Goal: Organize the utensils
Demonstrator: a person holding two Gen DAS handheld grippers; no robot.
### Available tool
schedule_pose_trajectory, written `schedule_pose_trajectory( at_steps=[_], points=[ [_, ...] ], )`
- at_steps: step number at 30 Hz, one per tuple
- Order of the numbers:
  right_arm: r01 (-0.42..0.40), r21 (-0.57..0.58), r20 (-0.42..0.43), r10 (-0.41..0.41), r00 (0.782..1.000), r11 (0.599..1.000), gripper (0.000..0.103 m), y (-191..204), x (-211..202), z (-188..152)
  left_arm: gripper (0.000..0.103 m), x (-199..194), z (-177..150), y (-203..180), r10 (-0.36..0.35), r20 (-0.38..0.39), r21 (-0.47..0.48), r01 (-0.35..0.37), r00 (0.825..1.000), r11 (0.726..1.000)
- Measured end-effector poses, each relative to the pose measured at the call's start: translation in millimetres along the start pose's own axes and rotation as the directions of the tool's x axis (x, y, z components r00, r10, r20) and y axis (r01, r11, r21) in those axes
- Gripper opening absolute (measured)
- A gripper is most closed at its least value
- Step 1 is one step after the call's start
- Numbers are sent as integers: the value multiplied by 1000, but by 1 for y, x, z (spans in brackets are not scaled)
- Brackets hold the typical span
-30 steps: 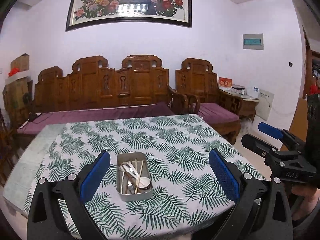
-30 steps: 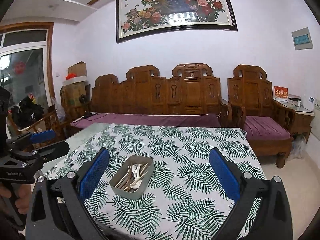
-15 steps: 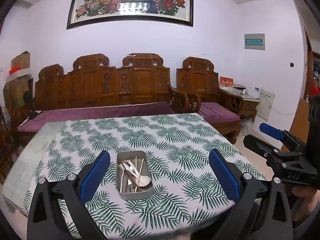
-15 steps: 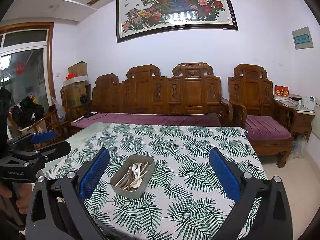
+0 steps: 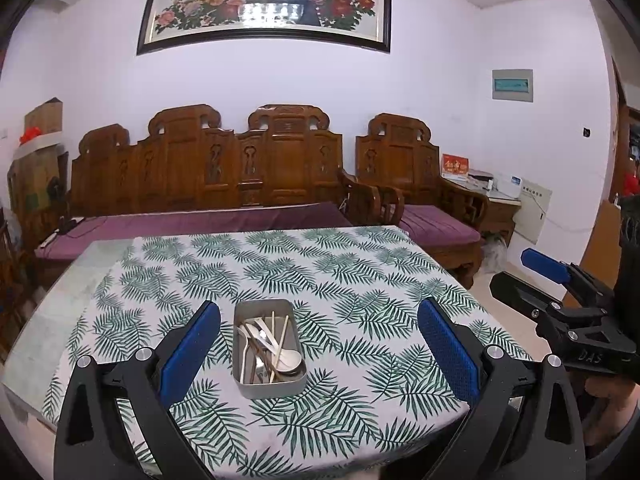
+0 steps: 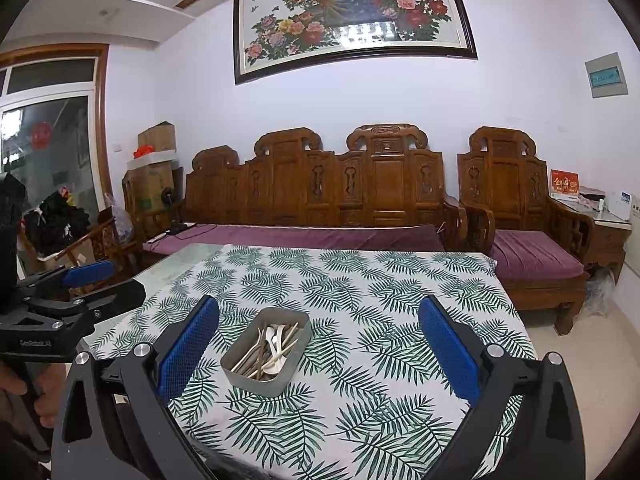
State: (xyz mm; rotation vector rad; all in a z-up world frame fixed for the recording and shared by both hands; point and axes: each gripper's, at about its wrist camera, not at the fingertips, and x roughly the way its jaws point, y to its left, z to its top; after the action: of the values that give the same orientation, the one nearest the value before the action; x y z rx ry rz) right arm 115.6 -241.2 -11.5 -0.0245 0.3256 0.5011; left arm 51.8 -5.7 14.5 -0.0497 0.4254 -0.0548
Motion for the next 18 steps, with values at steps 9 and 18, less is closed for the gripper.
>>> schedule_pose_trajectory(
  at_steps=[9,18],
  points=[
    [-2,2,-1,2,1000,1000,100,1,0,-1,95,0,0,0,-1,1,0,1,1000,1000],
    [-2,3,-1,2,1000,1000,100,1,0,-1,95,0,-1,1,3,2,2,-3,1000,1000]
  ],
)
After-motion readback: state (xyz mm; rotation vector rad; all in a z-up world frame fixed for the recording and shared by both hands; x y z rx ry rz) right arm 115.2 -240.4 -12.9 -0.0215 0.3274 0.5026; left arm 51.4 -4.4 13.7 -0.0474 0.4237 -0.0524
